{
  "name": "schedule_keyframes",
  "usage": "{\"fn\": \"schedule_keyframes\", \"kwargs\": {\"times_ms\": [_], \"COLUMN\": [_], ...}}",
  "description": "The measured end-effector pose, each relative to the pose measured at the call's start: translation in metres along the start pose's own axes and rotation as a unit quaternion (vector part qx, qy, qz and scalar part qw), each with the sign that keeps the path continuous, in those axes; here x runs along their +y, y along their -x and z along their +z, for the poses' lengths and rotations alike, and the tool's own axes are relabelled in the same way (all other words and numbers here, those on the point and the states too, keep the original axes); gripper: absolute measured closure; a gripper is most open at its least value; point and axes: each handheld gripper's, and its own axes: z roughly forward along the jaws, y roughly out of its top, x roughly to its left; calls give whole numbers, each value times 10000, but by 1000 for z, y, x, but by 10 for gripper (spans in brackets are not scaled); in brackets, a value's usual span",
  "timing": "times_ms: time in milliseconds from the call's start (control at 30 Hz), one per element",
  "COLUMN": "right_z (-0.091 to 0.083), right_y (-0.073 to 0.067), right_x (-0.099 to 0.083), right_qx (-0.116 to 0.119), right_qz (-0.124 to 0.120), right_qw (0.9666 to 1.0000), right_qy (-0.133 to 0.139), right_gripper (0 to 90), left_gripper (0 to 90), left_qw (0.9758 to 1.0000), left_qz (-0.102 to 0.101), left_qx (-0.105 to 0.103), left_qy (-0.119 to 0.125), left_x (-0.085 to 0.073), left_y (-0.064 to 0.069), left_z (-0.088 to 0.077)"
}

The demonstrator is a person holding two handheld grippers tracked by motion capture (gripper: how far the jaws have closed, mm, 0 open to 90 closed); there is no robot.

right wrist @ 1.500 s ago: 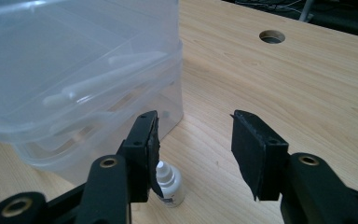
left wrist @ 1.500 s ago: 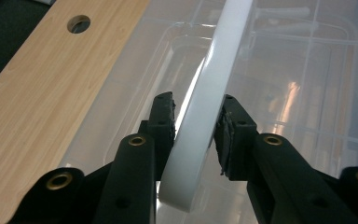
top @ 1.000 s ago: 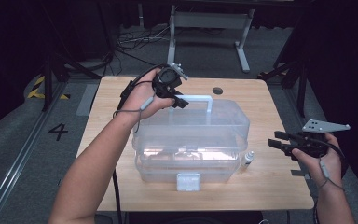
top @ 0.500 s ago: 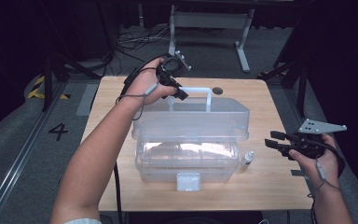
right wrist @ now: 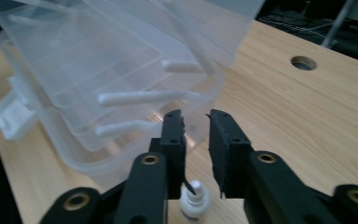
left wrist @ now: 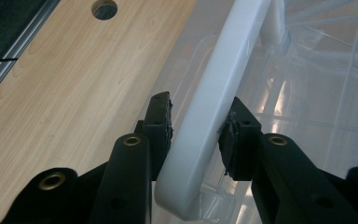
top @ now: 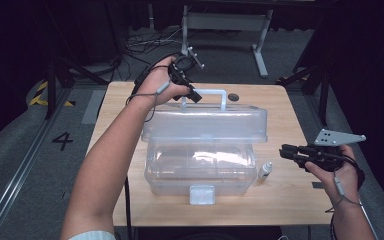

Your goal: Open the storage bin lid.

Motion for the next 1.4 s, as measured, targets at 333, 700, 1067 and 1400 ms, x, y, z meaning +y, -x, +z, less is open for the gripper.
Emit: {"fn": "schedule_keyframes", "kwargs": {"times_ms": [333, 700, 1067, 1400], "right_z": [13, 36, 39, 39], "right_y": [-21, -27, -26, -25], "right_x": [14, 19, 20, 22], "right_qx": [543, 660, 582, 602], "right_qz": [-292, -281, -219, -226], "right_qw": [9975, 9961, 9953, 9954], "right_qy": [335, 518, 748, 708], "right_gripper": [900, 900, 900, 900], "left_gripper": [673, 671, 672, 487], "left_qw": [9999, 9999, 9998, 9986], "left_qz": [-62, -99, -129, 43], "left_qx": [6, 10, -28, 98], "left_qy": [-94, -138, -140, 520], "left_x": [1, 1, -1, -4], "left_y": [4, 6, 8, 12], "left_z": [-1, -1, -1, -9]}}
